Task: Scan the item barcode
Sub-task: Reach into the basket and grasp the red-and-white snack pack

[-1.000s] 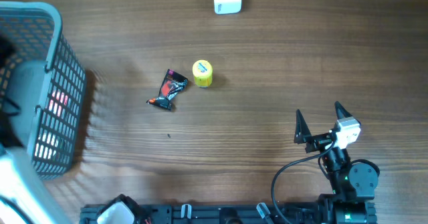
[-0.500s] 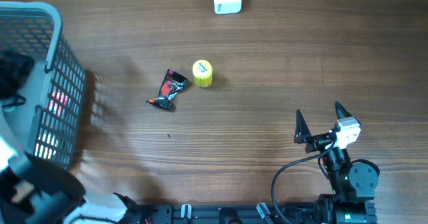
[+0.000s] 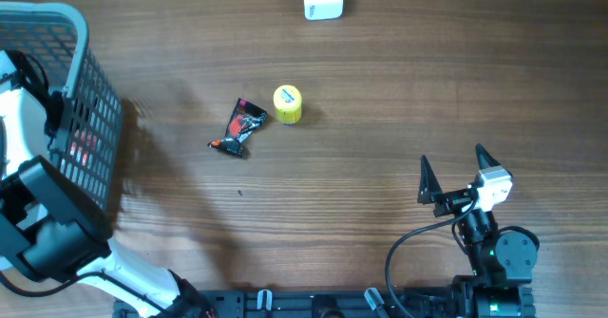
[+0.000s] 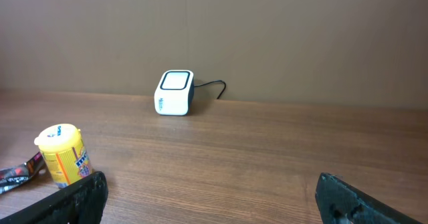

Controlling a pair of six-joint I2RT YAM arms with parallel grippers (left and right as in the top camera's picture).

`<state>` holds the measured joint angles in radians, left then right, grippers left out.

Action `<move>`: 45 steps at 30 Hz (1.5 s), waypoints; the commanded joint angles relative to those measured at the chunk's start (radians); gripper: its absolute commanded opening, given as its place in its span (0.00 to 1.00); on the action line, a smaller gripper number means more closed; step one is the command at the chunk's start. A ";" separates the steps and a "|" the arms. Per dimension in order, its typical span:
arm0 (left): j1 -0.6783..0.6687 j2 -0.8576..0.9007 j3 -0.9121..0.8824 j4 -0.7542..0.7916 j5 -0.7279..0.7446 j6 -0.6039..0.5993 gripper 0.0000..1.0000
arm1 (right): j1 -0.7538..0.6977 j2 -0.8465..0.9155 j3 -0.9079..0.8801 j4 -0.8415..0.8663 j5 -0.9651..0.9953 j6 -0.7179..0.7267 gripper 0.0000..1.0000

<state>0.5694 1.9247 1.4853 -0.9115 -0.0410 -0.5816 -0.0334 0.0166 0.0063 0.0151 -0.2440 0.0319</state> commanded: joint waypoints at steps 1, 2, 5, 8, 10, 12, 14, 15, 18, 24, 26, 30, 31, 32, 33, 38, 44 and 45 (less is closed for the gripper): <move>-0.005 0.011 0.004 -0.045 -0.138 -0.055 1.00 | 0.004 -0.002 -0.001 0.006 -0.012 -0.005 1.00; -0.005 0.011 0.004 -0.060 -0.168 -0.055 1.00 | 0.004 -0.002 -0.001 0.006 -0.012 -0.005 1.00; -0.005 0.011 0.004 -0.079 -0.196 -0.055 1.00 | 0.004 -0.002 -0.001 0.006 -0.012 -0.005 1.00; -0.005 0.011 0.004 -0.083 -0.191 -0.055 1.00 | 0.004 -0.002 -0.001 0.006 -0.013 -0.005 1.00; -0.005 0.011 0.001 -0.069 -0.180 -0.055 1.00 | 0.004 -0.002 -0.001 0.006 -0.012 -0.005 1.00; -0.005 0.011 -0.009 -0.043 -0.177 -0.055 1.00 | 0.004 -0.002 -0.001 0.006 -0.012 -0.004 1.00; -0.005 0.011 -0.031 -0.016 -0.177 -0.055 1.00 | 0.004 -0.002 -0.001 0.006 -0.012 -0.005 1.00; -0.005 0.011 -0.044 -0.003 -0.177 -0.055 1.00 | 0.004 -0.003 -0.001 0.006 -0.012 -0.005 1.00; -0.005 0.011 -0.085 0.040 -0.176 -0.055 1.00 | 0.004 -0.003 -0.001 0.006 -0.012 -0.004 1.00; -0.005 0.011 -0.146 0.090 -0.158 -0.055 1.00 | 0.004 -0.003 -0.001 0.006 -0.012 -0.005 1.00; -0.005 0.011 -0.146 0.093 -0.158 -0.055 0.92 | 0.004 -0.002 -0.001 0.006 -0.012 -0.005 1.00; -0.005 0.012 -0.146 0.105 -0.154 -0.056 0.80 | 0.004 -0.002 -0.001 0.006 -0.012 -0.005 1.00; -0.005 0.013 -0.146 0.106 -0.154 -0.056 0.80 | 0.004 -0.003 -0.001 0.006 -0.013 -0.004 0.99; -0.005 0.013 -0.146 0.108 -0.154 -0.056 0.75 | 0.004 -0.002 -0.001 0.006 -0.012 -0.005 1.00; -0.005 0.013 -0.146 0.110 -0.154 -0.055 0.62 | 0.004 -0.002 -0.001 0.006 -0.013 -0.005 1.00; -0.005 0.007 -0.144 0.114 -0.154 -0.055 0.51 | 0.004 -0.002 -0.001 0.006 -0.012 -0.004 1.00; -0.005 -0.085 -0.073 0.055 -0.154 -0.054 0.50 | 0.004 -0.002 -0.001 0.006 -0.012 -0.004 1.00; -0.005 -0.115 -0.046 0.033 -0.154 -0.051 0.50 | 0.004 -0.002 -0.001 0.006 -0.012 -0.005 1.00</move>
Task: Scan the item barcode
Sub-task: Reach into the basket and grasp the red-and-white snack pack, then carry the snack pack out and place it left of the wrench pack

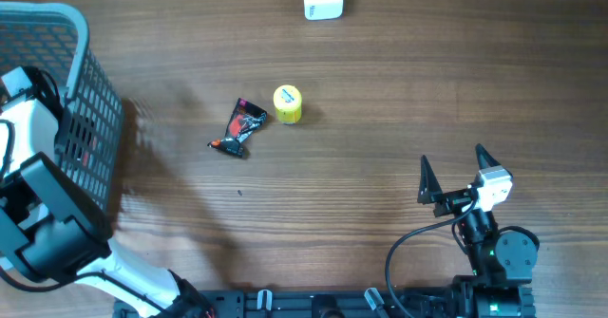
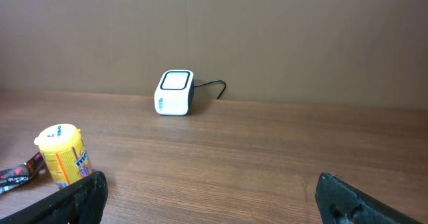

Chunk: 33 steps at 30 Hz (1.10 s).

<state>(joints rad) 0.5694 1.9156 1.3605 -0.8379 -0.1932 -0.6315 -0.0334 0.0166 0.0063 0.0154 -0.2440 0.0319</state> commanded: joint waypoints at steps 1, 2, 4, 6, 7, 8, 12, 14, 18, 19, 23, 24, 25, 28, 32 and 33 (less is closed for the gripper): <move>-0.005 -0.139 0.110 -0.063 -0.002 -0.001 0.50 | 0.004 -0.002 -0.001 0.005 -0.012 -0.005 1.00; -0.005 -0.166 0.137 -0.081 -0.002 -0.001 0.50 | 0.004 -0.002 -0.001 0.005 -0.012 -0.005 1.00; -0.005 -0.242 0.220 -0.127 -0.002 -0.001 0.50 | 0.004 -0.002 -0.001 0.005 -0.013 -0.005 1.00; -0.005 -0.342 0.327 -0.172 0.005 -0.002 0.50 | 0.004 -0.002 -0.001 0.005 -0.012 -0.005 1.00; -0.005 -0.383 0.366 -0.181 0.027 -0.002 0.50 | 0.004 -0.002 -0.001 0.005 -0.012 -0.005 1.00; -0.005 -0.425 0.397 -0.183 0.066 -0.002 0.49 | 0.004 -0.002 -0.001 0.005 -0.012 -0.005 1.00; -0.037 -0.588 0.437 -0.126 0.270 -0.002 0.48 | 0.004 -0.002 -0.001 0.005 -0.013 -0.004 1.00; -0.092 -0.644 0.437 -0.095 0.316 -0.001 0.48 | 0.004 -0.002 -0.001 0.005 -0.013 -0.005 1.00; -0.306 -0.657 0.435 -0.103 0.307 0.051 0.51 | 0.004 -0.002 -0.001 0.005 -0.012 -0.004 1.00; -0.368 -0.638 0.430 -0.120 0.287 0.075 0.54 | 0.004 -0.002 -0.001 0.005 -0.012 -0.004 1.00; -0.578 -0.507 0.340 -0.173 0.103 0.104 0.54 | 0.004 -0.003 -0.001 0.005 -0.013 -0.005 1.00; -0.621 -0.454 0.296 -0.172 0.080 0.104 0.54 | 0.004 -0.002 -0.001 0.005 -0.013 -0.005 1.00; -0.653 -0.397 0.252 -0.164 0.079 0.103 0.54 | 0.004 -0.002 -0.001 0.005 -0.012 -0.005 1.00; -0.706 -0.264 0.151 -0.101 0.079 0.097 0.54 | 0.004 -0.002 -0.001 0.005 -0.012 -0.005 1.00; -0.737 -0.127 0.050 -0.017 0.081 0.039 0.56 | 0.004 -0.002 -0.001 0.005 -0.012 -0.005 1.00; -0.742 -0.105 0.030 0.002 0.091 0.040 0.56 | 0.004 -0.002 -0.001 0.005 -0.012 -0.005 1.00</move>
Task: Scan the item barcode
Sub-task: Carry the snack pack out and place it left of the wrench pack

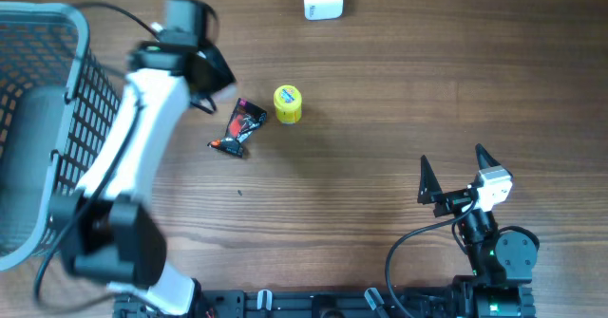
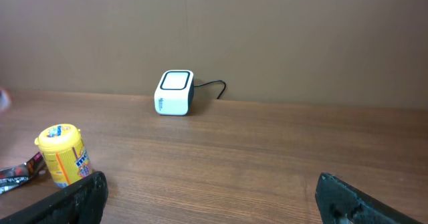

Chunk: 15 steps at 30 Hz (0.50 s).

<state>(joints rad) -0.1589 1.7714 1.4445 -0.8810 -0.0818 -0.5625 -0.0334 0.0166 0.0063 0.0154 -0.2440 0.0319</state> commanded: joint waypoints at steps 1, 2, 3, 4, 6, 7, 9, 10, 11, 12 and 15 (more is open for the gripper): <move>-0.017 0.051 -0.069 0.059 -0.010 -0.030 0.55 | 0.004 -0.002 -0.001 0.005 -0.012 -0.004 1.00; -0.021 0.062 -0.088 0.076 0.003 -0.030 0.56 | 0.004 -0.002 -0.001 0.005 -0.012 -0.005 1.00; -0.027 0.066 -0.109 0.090 0.010 -0.030 0.56 | 0.004 -0.002 -0.001 0.005 -0.012 -0.005 1.00; -0.032 0.067 -0.124 0.101 0.009 -0.030 0.55 | 0.004 -0.002 -0.001 0.005 -0.013 -0.004 1.00; -0.042 0.067 -0.163 0.140 -0.006 -0.030 0.56 | 0.004 -0.002 -0.001 0.005 -0.012 -0.005 1.00; -0.042 0.067 -0.177 0.160 -0.017 -0.030 0.56 | 0.004 -0.002 -0.001 0.005 -0.012 -0.004 1.00; -0.034 0.067 -0.192 0.193 -0.052 -0.029 0.58 | 0.004 -0.002 -0.001 0.005 -0.012 -0.005 1.00; -0.029 0.067 -0.193 0.209 -0.076 -0.029 0.59 | 0.004 -0.002 -0.001 0.005 -0.013 -0.004 1.00; -0.021 0.067 -0.193 0.227 -0.098 -0.029 0.59 | 0.004 -0.003 -0.001 0.005 -0.013 -0.005 1.00; -0.011 0.067 -0.193 0.247 -0.113 -0.029 0.59 | 0.004 -0.003 -0.001 0.005 -0.012 -0.005 1.00; 0.037 0.071 -0.196 0.320 -0.114 -0.029 0.59 | 0.004 -0.002 -0.001 0.005 -0.012 -0.005 1.00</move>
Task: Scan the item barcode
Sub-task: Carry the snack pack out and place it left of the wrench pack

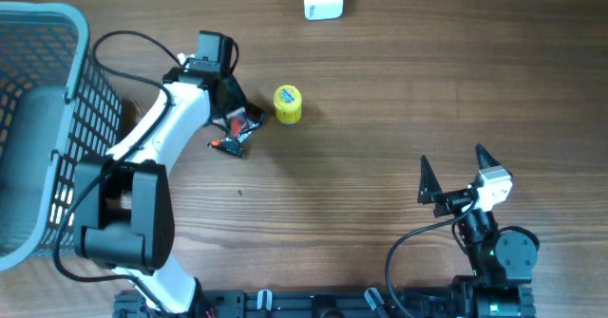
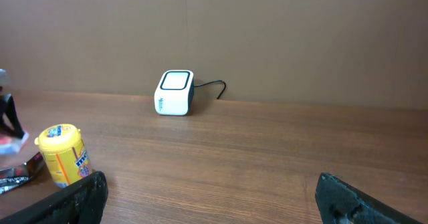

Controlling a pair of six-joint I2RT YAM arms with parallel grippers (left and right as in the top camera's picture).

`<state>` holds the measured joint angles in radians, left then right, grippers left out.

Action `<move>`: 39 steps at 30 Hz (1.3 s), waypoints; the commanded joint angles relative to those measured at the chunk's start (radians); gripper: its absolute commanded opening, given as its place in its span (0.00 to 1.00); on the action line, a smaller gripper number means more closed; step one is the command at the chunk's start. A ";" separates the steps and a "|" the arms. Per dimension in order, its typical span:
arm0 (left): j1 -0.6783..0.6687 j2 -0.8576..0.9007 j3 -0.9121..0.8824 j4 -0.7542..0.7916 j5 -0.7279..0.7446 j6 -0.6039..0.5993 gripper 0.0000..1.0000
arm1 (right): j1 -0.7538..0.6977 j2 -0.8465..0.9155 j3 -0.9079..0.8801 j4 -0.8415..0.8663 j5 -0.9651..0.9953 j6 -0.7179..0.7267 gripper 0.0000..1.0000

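The white scanner stands at the table's far edge, also in the right wrist view (image 2: 175, 92). My left gripper (image 1: 226, 111) is down beside a black-and-red wrapper (image 1: 239, 133) and a yellow tub (image 1: 287, 103). In the right wrist view, the left gripper (image 2: 8, 120) points down with a red-and-white packet (image 2: 12, 141) at its tips, shut on it as far as shows. My right gripper (image 1: 452, 157) rests open near the front right, nothing between its fingers (image 2: 87, 197).
A grey mesh basket (image 1: 90, 81) stands at the left edge, and the left arm reaches out past its front corner. The scanner's cable (image 2: 212, 87) runs off behind it along the back wall.
The left arm has moved on to the right and nearer, from just outside the basket to right beside the wrapper. Its fingertips and the red-and-white packet now show in the right wrist view.
The left arm was inside the basket over a red thing, and stayed there at the following moment. Then it was out over the table and no red showed in the basket. Now it is by the wrapper. The right arm, tub, wrapper and scanner have not moved.
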<state>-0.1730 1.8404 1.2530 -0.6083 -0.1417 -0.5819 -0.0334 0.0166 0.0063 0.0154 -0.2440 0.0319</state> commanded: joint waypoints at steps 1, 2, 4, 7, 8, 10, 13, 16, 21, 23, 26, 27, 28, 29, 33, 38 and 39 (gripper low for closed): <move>0.065 0.005 -0.004 0.064 -0.053 -0.009 0.59 | 0.004 -0.002 -0.001 0.005 -0.012 -0.004 1.00; 0.081 0.009 -0.005 0.078 -0.050 -0.009 0.59 | 0.004 -0.002 -0.001 0.005 -0.012 -0.004 1.00; 0.099 0.021 -0.005 0.086 -0.039 -0.009 0.59 | 0.004 -0.002 -0.001 0.005 -0.012 -0.005 1.00; 0.106 0.055 -0.005 0.085 -0.031 -0.003 0.61 | 0.004 -0.002 -0.001 0.005 -0.012 -0.005 1.00; 0.104 0.068 -0.005 0.084 -0.031 -0.002 0.63 | 0.004 -0.003 -0.001 0.005 -0.012 -0.004 1.00; 0.096 0.092 -0.005 0.082 -0.031 -0.002 0.81 | 0.004 -0.002 -0.001 0.005 -0.012 -0.005 1.00; 0.083 0.117 -0.005 0.084 -0.032 0.002 0.90 | 0.004 -0.002 -0.001 0.005 -0.012 -0.005 1.00; 0.079 0.116 -0.004 0.092 -0.036 0.005 1.00 | 0.004 -0.003 -0.001 0.005 -0.012 -0.005 1.00; 0.076 0.024 0.030 0.047 -0.037 0.083 1.00 | 0.004 -0.002 -0.001 0.005 -0.012 -0.005 1.00; 0.075 -0.048 0.059 0.009 -0.060 0.085 1.00 | 0.004 -0.002 -0.001 0.005 -0.013 -0.005 1.00; 0.074 -0.227 0.130 -0.045 -0.090 0.115 1.00 | 0.004 -0.003 -0.001 0.005 -0.012 -0.005 1.00; 0.074 -0.277 0.152 -0.061 -0.097 0.116 1.00 | 0.004 -0.002 -0.001 0.005 -0.012 -0.005 1.00; 0.074 -0.325 0.174 -0.075 -0.106 0.115 1.00 | 0.004 -0.002 -0.001 0.005 -0.012 -0.005 1.00; 0.074 -0.385 0.203 -0.093 -0.129 0.115 1.00 | 0.004 -0.002 -0.001 0.005 -0.012 -0.005 1.00; 0.089 -0.539 0.292 -0.140 -0.305 0.111 1.00 | 0.004 -0.002 -0.001 0.005 -0.012 -0.005 1.00; 0.237 -0.658 0.356 -0.253 -0.441 0.104 1.00 | 0.004 -0.002 -0.001 0.005 -0.012 -0.005 1.00; 0.308 -0.681 0.357 -0.296 -0.439 0.103 1.00 | 0.004 -0.002 -0.001 0.005 -0.012 -0.004 1.00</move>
<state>-0.0135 1.1912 1.6054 -0.8223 -0.4557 -0.4854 -0.0334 0.0166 0.0063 0.0154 -0.2440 0.0319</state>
